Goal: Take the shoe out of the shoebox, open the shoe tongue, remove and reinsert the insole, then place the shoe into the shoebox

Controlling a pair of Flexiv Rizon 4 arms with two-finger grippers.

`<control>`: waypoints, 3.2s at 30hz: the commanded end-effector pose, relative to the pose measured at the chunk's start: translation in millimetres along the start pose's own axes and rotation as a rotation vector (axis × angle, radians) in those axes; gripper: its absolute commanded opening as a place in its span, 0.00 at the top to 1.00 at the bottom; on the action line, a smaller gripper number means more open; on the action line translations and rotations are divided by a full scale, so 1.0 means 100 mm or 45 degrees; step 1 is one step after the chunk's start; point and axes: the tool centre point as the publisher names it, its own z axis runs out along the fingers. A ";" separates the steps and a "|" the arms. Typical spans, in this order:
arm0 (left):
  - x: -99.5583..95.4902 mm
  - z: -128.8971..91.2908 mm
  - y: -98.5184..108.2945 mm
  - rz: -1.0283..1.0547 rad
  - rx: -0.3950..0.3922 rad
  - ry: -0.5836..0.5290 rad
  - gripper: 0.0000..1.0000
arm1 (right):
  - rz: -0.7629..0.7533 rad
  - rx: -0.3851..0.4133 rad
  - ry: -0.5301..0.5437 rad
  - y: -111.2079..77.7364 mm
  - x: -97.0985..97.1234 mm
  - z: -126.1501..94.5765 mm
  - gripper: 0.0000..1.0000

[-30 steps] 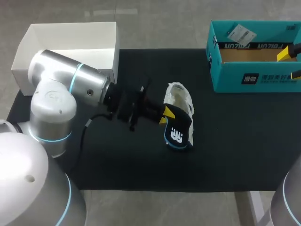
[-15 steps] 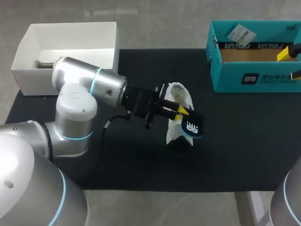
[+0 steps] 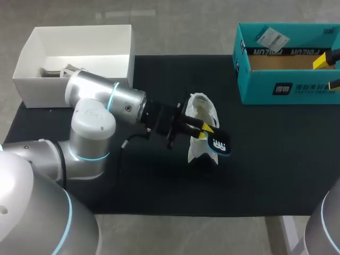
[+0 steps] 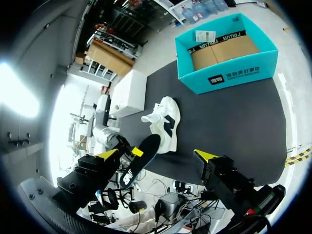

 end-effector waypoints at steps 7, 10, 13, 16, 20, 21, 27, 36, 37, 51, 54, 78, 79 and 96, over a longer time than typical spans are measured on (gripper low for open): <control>0.06 -0.14 0.21 0.004 -0.002 0.051 1.00 | 0.003 -0.001 -0.004 -0.01 0.00 0.00 0.00; 0.08 -0.12 0.26 0.014 0.017 0.056 1.00 | 0.003 -0.001 -0.004 -0.01 0.00 0.00 0.00; 0.10 -0.09 0.32 0.019 0.025 0.078 1.00 | 0.003 -0.001 -0.004 -0.01 0.00 0.00 0.00; 0.12 -0.07 0.35 0.013 0.019 0.107 1.00 | 0.003 -0.001 -0.004 -0.01 0.00 0.00 0.00; 0.15 -0.08 0.43 -0.013 -0.023 0.118 1.00 | 0.003 -0.001 -0.004 -0.01 0.00 0.00 0.00; 0.16 -0.08 0.45 -0.013 -0.033 0.113 1.00 | 0.003 -0.001 -0.004 -0.01 0.00 0.00 0.00; 0.19 -0.09 0.56 0.012 -0.119 0.131 1.00 | 0.003 -0.001 -0.004 -0.01 0.00 0.00 0.00; 0.19 -0.11 0.71 0.009 -0.224 0.138 1.00 | 0.003 -0.001 -0.004 -0.01 0.00 0.00 0.00; 0.18 -0.12 0.73 -0.003 -0.233 0.137 1.00 | 0.003 -0.001 -0.004 -0.01 0.00 0.00 0.00; 0.16 -0.14 0.83 -0.146 -0.244 0.088 1.00 | 0.003 -0.001 -0.004 -0.01 0.00 0.00 0.00; 0.15 -0.16 0.88 -0.163 -0.242 0.071 1.00 | 0.003 -0.001 -0.004 -0.01 0.00 0.00 0.00; 0.14 -0.13 0.65 -0.144 -0.230 0.100 0.62 | 0.003 -0.001 -0.004 -0.01 0.00 0.00 0.00; 0.14 -0.13 0.62 -0.141 -0.227 0.098 0.63 | 0.003 -0.001 -0.004 -0.01 0.00 0.00 0.00; 0.19 -0.10 0.58 -0.105 -0.217 0.159 1.00 | 0.003 -0.001 -0.004 -0.01 0.00 0.00 0.00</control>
